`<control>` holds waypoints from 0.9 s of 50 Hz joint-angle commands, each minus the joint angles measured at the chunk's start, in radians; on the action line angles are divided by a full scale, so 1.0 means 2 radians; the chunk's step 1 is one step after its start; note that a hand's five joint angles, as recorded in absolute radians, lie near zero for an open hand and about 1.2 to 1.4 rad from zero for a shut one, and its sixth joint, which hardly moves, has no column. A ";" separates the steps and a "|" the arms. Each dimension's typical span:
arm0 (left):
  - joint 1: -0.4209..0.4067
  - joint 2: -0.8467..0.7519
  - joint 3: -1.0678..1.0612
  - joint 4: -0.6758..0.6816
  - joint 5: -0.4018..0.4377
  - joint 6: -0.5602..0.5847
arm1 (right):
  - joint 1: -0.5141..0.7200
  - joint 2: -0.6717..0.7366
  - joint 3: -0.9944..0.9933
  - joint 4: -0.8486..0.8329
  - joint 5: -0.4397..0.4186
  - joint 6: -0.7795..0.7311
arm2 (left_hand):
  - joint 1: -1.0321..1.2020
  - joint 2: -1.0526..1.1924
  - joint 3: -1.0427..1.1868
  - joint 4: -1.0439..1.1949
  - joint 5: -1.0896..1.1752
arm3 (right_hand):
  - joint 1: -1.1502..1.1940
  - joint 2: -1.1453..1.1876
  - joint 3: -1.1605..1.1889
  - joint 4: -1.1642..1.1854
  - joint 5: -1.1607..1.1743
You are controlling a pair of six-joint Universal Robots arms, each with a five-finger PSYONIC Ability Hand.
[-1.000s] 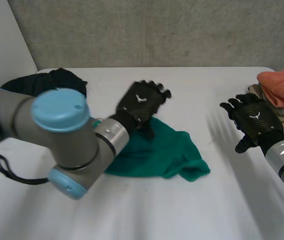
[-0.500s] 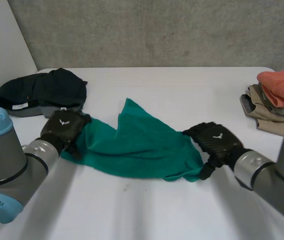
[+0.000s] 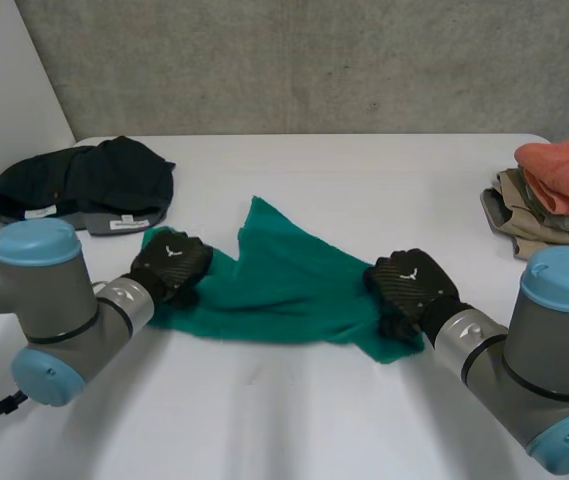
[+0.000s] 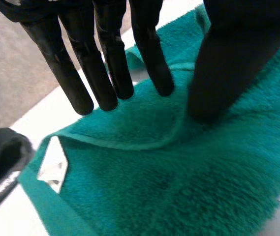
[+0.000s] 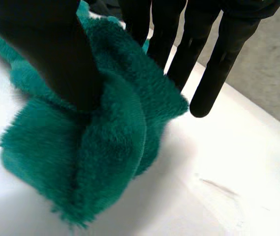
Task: Fold the laundry.
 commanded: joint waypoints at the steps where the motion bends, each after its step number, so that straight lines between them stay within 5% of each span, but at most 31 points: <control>1: -0.005 0.001 0.018 -0.030 -0.009 -0.002 | 0.000 -0.003 0.001 -0.006 0.016 -0.036 | 0.207 0.222 0.230 0.229 0.232 | 0.202 0.191 0.194 0.191 0.198; 10: -0.008 0.051 0.019 -0.018 -0.030 -0.019 | -0.002 -0.038 0.014 0.053 0.014 -0.113 | 0.207 0.222 0.230 0.229 0.232 | 0.202 0.191 0.194 0.191 0.198; 17: -0.018 0.083 0.021 -0.013 -0.031 -0.035 | 0.014 -0.104 0.018 0.247 0.010 -0.128 | 0.207 0.222 0.230 0.229 0.232 | 0.202 0.191 0.194 0.191 0.198; 22: -0.017 0.088 0.024 -0.002 -0.031 -0.032 | 0.101 -0.114 0.017 0.355 -0.027 -0.080 | 0.207 0.222 0.230 0.229 0.232 | 0.202 0.191 0.194 0.191 0.198; 27: -0.015 0.089 0.028 0.001 -0.031 -0.032 | 0.156 -0.119 -0.027 0.358 -0.046 -0.046 | 0.207 0.222 0.230 0.229 0.232 | -0.246 -0.257 -0.253 -0.257 -0.249; 29: -0.015 0.092 0.028 -0.001 -0.032 -0.033 | 0.144 -0.119 -0.051 0.349 -0.036 -0.044 | 0.207 0.222 0.230 0.229 0.232 | -0.339 -0.350 -0.347 -0.350 -0.343; 35: -0.016 0.113 0.015 -0.004 -0.031 -0.035 | 0.047 -0.117 -0.146 0.346 0.016 -0.073 | 0.207 0.222 0.230 0.229 0.232 | -0.351 -0.362 -0.359 -0.362 -0.355; 45: -0.019 0.154 -0.015 -0.005 -0.027 -0.035 | 0.027 0.003 -0.262 0.323 0.027 -0.135 | 0.207 0.222 0.230 0.229 0.232 | -0.409 -0.420 -0.417 -0.420 -0.413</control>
